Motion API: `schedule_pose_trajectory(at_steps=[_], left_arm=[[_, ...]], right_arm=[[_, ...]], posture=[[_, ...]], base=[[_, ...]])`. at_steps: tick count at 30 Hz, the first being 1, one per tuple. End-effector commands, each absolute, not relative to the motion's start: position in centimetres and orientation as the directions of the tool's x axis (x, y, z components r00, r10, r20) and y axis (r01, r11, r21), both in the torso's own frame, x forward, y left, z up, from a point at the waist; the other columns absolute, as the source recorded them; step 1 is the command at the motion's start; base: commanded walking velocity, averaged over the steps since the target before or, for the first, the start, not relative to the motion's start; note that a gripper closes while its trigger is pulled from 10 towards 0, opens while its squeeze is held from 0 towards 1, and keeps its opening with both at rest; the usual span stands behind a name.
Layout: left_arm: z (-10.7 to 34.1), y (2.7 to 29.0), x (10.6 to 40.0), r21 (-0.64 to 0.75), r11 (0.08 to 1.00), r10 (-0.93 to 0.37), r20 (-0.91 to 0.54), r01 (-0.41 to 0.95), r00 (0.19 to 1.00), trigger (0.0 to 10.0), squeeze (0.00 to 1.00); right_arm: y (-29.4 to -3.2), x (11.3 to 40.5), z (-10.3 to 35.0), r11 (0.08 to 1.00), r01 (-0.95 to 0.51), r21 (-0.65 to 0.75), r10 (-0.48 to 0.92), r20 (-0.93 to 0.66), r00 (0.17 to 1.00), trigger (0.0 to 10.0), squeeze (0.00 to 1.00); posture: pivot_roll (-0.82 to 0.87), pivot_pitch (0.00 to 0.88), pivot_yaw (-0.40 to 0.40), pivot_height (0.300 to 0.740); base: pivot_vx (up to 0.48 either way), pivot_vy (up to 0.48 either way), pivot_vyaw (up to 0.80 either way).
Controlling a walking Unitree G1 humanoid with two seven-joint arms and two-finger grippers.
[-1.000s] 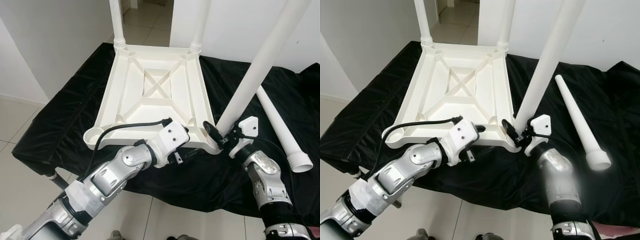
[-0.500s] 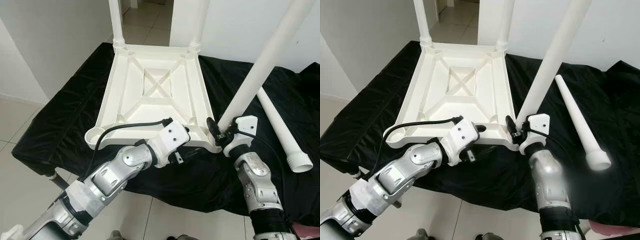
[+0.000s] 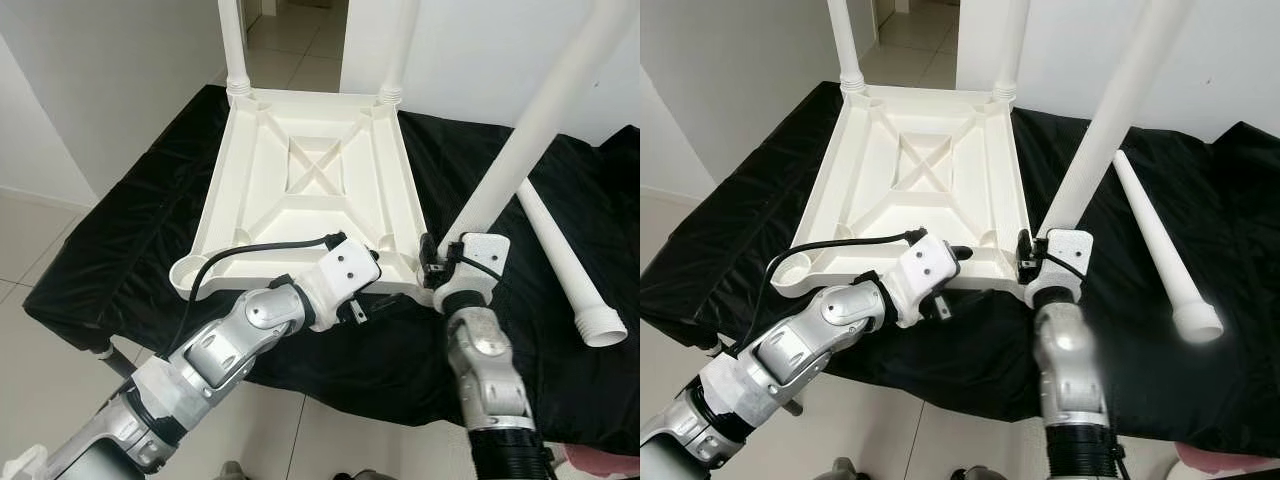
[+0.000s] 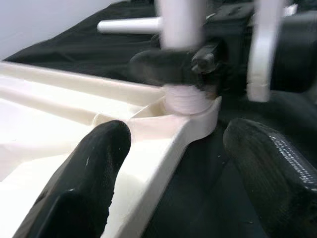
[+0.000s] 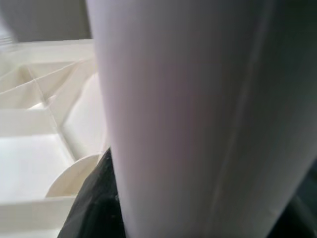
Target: Building children table
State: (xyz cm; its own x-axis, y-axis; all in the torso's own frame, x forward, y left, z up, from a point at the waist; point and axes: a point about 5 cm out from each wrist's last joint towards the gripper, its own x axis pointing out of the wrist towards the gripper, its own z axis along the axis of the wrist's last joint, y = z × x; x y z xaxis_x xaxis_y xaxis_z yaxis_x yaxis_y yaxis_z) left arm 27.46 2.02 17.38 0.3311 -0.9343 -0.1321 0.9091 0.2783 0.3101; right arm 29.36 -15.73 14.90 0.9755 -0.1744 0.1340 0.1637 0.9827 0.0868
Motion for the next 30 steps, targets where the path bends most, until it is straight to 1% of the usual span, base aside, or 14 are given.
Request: schedule_pose_trajectory(at_steps=[1,2,6,7,14,15,19,23,25,27,28,29,30], left_arm=[[17.5,2.2,27.6,0.318,0.222,-0.948,-0.151,0.921,0.281,10.0,0.00],[17.6,2.5,27.9,0.325,0.236,-0.943,-0.151,0.916,0.296,10.0,0.00],[17.6,2.8,28.1,0.326,0.249,-0.939,-0.151,0.912,0.310,10.0,0.00],[17.5,2.8,27.9,0.323,0.248,-0.939,-0.152,0.913,0.309,10.0,0.00],[16.9,2.5,27.0,0.305,0.221,-0.947,-0.160,0.926,0.278,10.0,0.00],[16.9,2.4,27.0,0.301,0.222,-0.947,-0.158,0.927,0.278,10.0,0.00],[16.9,2.4,27.0,0.299,0.218,-0.949,-0.157,0.929,0.273,10.0,0.00],[16.8,2.3,27.0,0.296,0.214,-0.951,-0.156,0.931,0.268,10.0,0.00],[16.8,2.4,27.1,0.295,0.216,-0.950,-0.155,0.931,0.269,10.0,0.00],[16.7,2.6,27.1,0.295,0.220,-0.949,-0.156,0.930,0.274,10.0,0.00],[16.7,2.6,27.1,0.295,0.220,-0.949,-0.156,0.930,0.274,10.0,0.00],[16.6,2.6,27.1,0.292,0.225,-0.948,-0.157,0.930,0.278,10.0,0.00],[16.6,2.6,27.2,0.290,0.228,-0.947,-0.157,0.929,0.281,10.0,0.00]], right_arm=[[-15.9,28.9,13.1,0.964,0.246,0.098,-0.250,0.034,0.968,10.0,0.00],[-15.8,28.8,13.0,0.949,0.294,0.114,-0.298,0.019,0.954,10.0,0.00],[-15.1,28.8,13.4,0.957,0.266,0.117,-0.273,0.044,0.961,10.0,0.00],[-15.0,28.9,13.6,0.963,0.245,0.111,-0.253,0.066,0.965,10.0,0.00],[-15.1,28.7,14.5,0.966,0.231,0.112,-0.244,0.114,0.963,10.0,0.00],[-15.1,28.7,14.8,0.971,0.209,0.115,-0.224,0.134,0.965,10.0,1.00],[-15.1,28.7,15.0,0.973,0.200,0.116,-0.216,0.146,0.965,10.0,1.00],[-15.4,28.6,15.3,0.981,0.163,0.106,-0.179,0.169,0.969,10.0,1.00],[-15.8,28.4,15.4,0.988,0.126,0.087,-0.140,0.188,0.972,10.0,1.00],[-16.2,28.2,15.2,0.996,0.044,0.083,-0.059,0.197,0.979,10.0,1.00],[-16.2,28.2,15.2,0.996,0.044,0.083,-0.059,0.197,0.979,10.0,1.00],[-16.4,28.1,15.0,0.998,0.013,0.068,-0.026,0.199,0.980,10.0,0.00],[-16.5,28.0,14.9,0.998,-0.007,0.057,-0.005,0.199,0.980,10.0,0.00]], posture=[[-0.01,0.068,-0.032,0.740],[-0.01,0.068,-0.032,0.740],[0.00,0.067,-0.029,0.740],[-0.01,0.068,-0.028,0.740],[-0.01,0.068,-0.030,0.740],[-0.01,0.070,-0.033,0.740],[-0.01,0.066,-0.033,0.740],[-0.01,0.064,-0.040,0.740],[-0.01,0.063,-0.043,0.740],[-0.01,0.061,-0.042,0.740],[-0.01,0.061,-0.042,0.740],[-0.01,0.058,-0.044,0.740],[-0.01,0.058,-0.044,0.740]], base=[[0.000,0.000,0.00],[0.000,0.000,0.00],[0.000,0.000,0.00],[0.000,0.000,0.00],[0.000,0.000,0.00],[0.000,0.000,0.00],[0.000,0.000,0.00],[0.000,0.000,0.00],[0.000,0.000,0.00],[0.000,0.000,0.00],[0.000,0.000,0.00],[0.000,0.000,0.00],[0.000,0.000,0.00]])
